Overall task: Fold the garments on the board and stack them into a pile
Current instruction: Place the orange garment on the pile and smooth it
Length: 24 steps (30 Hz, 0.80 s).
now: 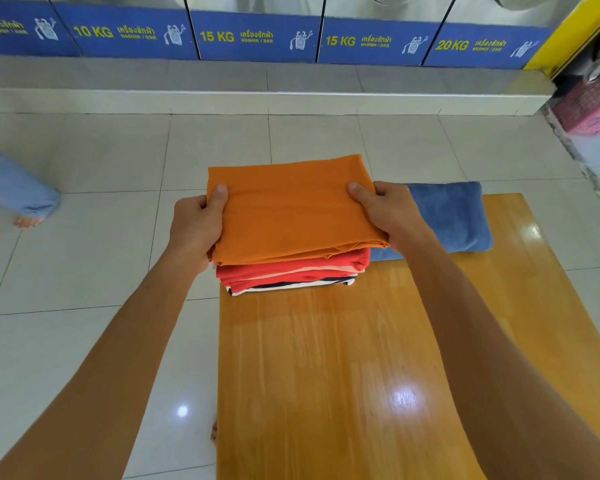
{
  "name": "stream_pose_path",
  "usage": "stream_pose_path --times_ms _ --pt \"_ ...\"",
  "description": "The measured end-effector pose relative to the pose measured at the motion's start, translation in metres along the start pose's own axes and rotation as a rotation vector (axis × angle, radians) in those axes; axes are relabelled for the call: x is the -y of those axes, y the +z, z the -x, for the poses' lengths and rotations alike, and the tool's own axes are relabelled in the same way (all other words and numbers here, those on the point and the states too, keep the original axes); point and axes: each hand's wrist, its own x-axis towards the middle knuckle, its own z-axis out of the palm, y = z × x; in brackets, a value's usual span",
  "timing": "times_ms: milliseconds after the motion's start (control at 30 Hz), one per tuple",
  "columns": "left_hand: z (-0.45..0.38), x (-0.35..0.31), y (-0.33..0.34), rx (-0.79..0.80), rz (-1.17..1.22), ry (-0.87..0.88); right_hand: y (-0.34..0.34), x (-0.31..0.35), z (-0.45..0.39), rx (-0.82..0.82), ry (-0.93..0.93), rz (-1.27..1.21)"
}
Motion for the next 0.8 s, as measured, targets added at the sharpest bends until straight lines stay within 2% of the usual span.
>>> stream_pose_path --times_ms 200,333,400,467,500,567,633,700,800 --pt "0.001 0.008 -0.004 0.079 0.005 -0.14 0.005 -0.006 0.006 -0.011 -0.01 0.013" --pt "-0.001 0.007 -0.006 0.074 -0.043 -0.125 0.005 -0.005 0.008 -0.016 -0.01 0.018" --pt "-0.003 0.006 -0.005 0.0 -0.34 0.057 0.003 -0.003 0.007 -0.026 0.001 0.092" --pt "-0.007 0.002 -0.005 -0.18 -0.762 0.318 0.001 0.003 0.008 -0.1 0.012 0.246" --pt "-0.007 -0.003 -0.003 -0.256 -0.866 0.414 0.001 0.007 0.007 -0.176 0.004 0.32" --pt "-0.003 -0.017 0.006 -0.3 -0.888 0.586 0.009 0.019 0.009 -0.323 -0.106 0.378" --pt "0.002 -0.027 0.026 -0.222 -0.887 0.739 0.026 0.032 0.01 -0.37 -0.313 0.448" --pt "0.004 -0.025 0.049 -0.089 -0.917 0.793 0.045 0.041 0.009 -0.261 -0.424 0.659" --pt "0.0 0.001 0.069 0.032 -1.055 0.753 0.065 0.025 -0.001 -0.022 -0.33 0.838"
